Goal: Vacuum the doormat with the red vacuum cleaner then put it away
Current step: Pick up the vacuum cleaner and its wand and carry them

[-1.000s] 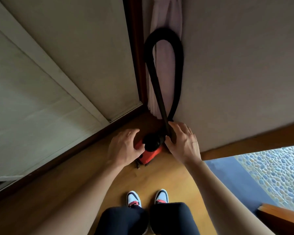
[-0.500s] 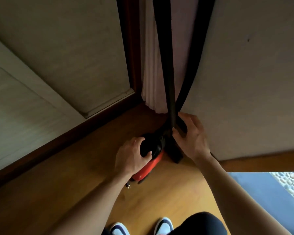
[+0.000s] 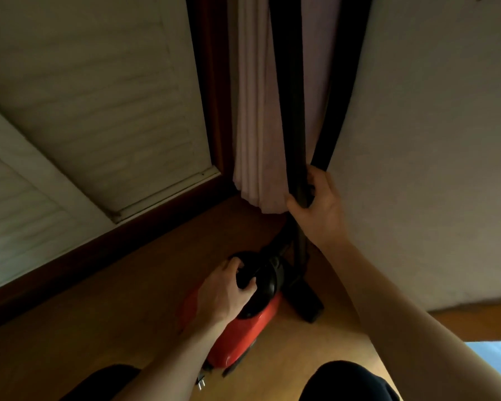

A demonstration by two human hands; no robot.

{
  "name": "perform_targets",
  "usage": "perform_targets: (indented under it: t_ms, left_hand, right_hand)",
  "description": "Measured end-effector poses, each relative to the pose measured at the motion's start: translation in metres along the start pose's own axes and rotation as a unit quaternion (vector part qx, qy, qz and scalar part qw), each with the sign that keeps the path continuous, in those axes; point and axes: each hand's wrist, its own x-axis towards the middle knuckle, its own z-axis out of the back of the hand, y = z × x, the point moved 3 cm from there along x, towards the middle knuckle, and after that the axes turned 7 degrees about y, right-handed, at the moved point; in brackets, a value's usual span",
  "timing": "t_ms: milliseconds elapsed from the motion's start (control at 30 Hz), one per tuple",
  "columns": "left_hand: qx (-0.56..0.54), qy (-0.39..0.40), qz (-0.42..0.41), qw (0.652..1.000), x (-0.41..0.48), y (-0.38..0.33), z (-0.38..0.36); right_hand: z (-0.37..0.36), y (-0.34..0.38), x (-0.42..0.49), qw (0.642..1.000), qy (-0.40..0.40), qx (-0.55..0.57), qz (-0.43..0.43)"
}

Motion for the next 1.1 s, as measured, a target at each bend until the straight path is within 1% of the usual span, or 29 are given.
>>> perform_targets:
  t_ms: [133,267,333,400,567,733,800,867,967,1100]
  left_hand:
    - [-0.026,0.043,0.006,0.999,0.005,0.006,-0.008]
    - [-0.109,0.078,0.005,0.991,0.016,0.003,-0.006]
    - [-0.147,0.108,0.008,0.983,0.022,0.001,-0.007]
    - [-0.160,0.129,0.014,0.979,0.024,0.000,-0.008]
    - [-0.177,0.176,0.022,0.968,0.023,-0.002,-0.009]
    - [-0.168,0.187,0.026,0.968,0.022,-0.002,-0.003]
    - [-0.200,0.185,0.034,0.962,0.018,-0.003,0.001]
    - [-0.229,0.168,0.041,0.958,0.014,0.000,0.005]
    - [-0.232,0.141,0.040,0.962,0.008,0.004,0.018]
    - [-0.243,0.139,0.055,0.958,-0.001,0.002,0.045]
  right_hand:
    - [-0.008,0.004,0.017,0.992,0.055,0.108,-0.040]
    - [-0.005,0.019,0.029,0.981,0.028,0.177,-0.075]
    - [-0.006,0.021,0.033,0.978,0.028,0.189,-0.085]
    - [-0.008,0.020,0.035,0.977,0.025,0.195,-0.084]
    - [-0.015,0.021,0.038,0.982,-0.033,0.172,-0.075]
    - [-0.018,0.023,0.028,0.987,-0.071,0.130,-0.063]
    - [-0.015,0.026,0.020,0.988,-0.074,0.129,-0.049]
    - [-0.011,0.026,0.016,0.987,-0.070,0.136,-0.038]
    - [-0.005,0.032,0.018,0.988,-0.074,0.131,-0.035]
    - [0.005,0.057,0.026,0.986,-0.082,0.145,-0.029]
